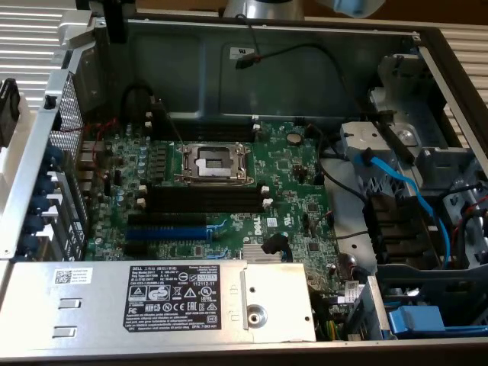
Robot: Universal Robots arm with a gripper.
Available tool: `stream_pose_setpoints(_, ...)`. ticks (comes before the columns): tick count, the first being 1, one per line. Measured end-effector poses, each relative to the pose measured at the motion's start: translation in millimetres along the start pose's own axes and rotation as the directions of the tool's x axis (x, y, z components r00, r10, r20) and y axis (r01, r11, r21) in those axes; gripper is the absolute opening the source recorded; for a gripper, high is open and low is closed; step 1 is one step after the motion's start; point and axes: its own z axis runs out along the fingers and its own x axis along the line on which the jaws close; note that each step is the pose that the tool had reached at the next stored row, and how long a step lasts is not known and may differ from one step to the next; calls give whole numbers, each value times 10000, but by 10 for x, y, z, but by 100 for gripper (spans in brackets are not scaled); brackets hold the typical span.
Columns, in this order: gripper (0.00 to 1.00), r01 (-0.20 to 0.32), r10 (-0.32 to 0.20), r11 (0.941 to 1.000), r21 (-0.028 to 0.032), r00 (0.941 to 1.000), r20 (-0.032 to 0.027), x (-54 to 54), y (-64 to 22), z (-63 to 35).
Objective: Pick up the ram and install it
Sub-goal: 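Reach for the ram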
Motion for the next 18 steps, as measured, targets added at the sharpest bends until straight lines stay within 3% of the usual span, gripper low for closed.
stream_pose_setpoints(2,10,0,0,10000,5,10000,-44,32,-1,-2)
stream_pose_setpoints(18,10,-2,2,10000,8,10000,-94,755,-12,-4)
